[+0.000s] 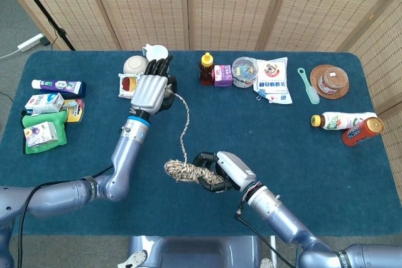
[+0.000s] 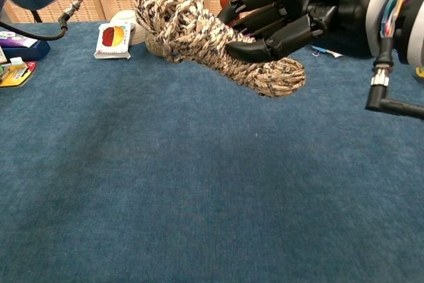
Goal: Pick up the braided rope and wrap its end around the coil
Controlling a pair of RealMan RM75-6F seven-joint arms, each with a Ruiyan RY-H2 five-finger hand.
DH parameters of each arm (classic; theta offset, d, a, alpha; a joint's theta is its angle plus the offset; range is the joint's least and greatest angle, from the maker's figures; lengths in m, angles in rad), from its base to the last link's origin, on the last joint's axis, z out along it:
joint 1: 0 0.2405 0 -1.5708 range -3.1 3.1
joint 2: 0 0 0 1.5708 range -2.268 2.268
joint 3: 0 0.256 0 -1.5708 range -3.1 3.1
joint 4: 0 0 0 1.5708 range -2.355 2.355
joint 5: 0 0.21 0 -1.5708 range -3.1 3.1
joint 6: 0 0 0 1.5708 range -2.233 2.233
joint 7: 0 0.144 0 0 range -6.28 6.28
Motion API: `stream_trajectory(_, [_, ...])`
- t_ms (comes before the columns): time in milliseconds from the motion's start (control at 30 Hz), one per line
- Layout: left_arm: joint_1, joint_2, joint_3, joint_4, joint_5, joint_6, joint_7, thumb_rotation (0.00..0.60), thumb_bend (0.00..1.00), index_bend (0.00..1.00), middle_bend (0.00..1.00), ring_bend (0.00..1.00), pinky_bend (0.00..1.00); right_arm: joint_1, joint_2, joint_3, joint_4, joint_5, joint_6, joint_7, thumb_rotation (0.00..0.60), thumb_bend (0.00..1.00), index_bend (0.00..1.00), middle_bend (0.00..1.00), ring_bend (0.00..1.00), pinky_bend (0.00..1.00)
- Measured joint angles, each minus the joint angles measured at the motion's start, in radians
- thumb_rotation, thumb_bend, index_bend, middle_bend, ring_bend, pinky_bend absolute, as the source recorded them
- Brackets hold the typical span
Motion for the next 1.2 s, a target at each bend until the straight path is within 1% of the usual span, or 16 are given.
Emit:
stream_trajectory(133, [0.011,-0.012,0.036,0.031,0.045,-0.012,-0.017,0.600,0.41,0.57,0.00,0.00,0.00,0.010,-0.003,0.024,-0.003,0.059,0.004,0.012,0.600,0.88,0.67,0.61,0.54,0.76])
stream_trajectory(200, [0.020,-0.021,0.058,0.048,0.074,-0.015,-0.031,0.600,0.41,0.57,0.00,0.00,0.00,0.018,-0.005,0.042,-0.006,0.107,0.003,0.025,0.600,0.88,0.67,0.61,0.54,0.76])
stream_trajectory(400, [0.047,-0.044,0.098,0.090,0.146,-0.026,-0.082,0.600,0.41,0.57,0.00,0.00,0.00,0.061,-0.007,0.108,-0.007,0.289,0.009,0.045,0.600,0.88,0.67,0.61,0.54,0.76])
stream_trajectory(533, [0.066,-0.054,0.127,0.116,0.194,-0.037,-0.117,0.600,0.41,0.57,0.00,0.00,0.00,0.103,-0.027,0.145,0.012,0.390,0.055,0.025,0.600,0.89,0.67,0.61,0.54,0.76])
stream_trajectory(667, [0.089,-0.054,0.156,0.126,0.246,-0.046,-0.153,0.600,0.41,0.57,0.00,0.00,0.00,0.151,-0.069,0.172,0.062,0.475,0.122,-0.024,0.600,0.90,0.67,0.61,0.54,0.76])
stream_trajectory(800, [0.119,-0.043,0.184,0.127,0.303,-0.052,-0.196,0.600,0.41,0.57,0.00,0.00,0.00,0.187,-0.108,0.198,0.122,0.537,0.172,-0.065,0.600,0.90,0.67,0.61,0.54,0.76])
stream_trajectory(933, [0.145,-0.023,0.205,0.127,0.342,-0.060,-0.224,0.600,0.41,0.57,0.00,0.00,0.00,0.211,-0.133,0.224,0.181,0.582,0.197,-0.095,0.600,0.90,0.67,0.61,0.54,0.76])
stream_trajectory(1200, [0.173,-0.020,0.222,0.161,0.378,-0.085,-0.266,0.600,0.41,0.57,0.00,0.00,0.00,0.237,-0.167,0.281,0.269,0.658,0.230,-0.131,0.600,0.90,0.67,0.61,0.54,0.76])
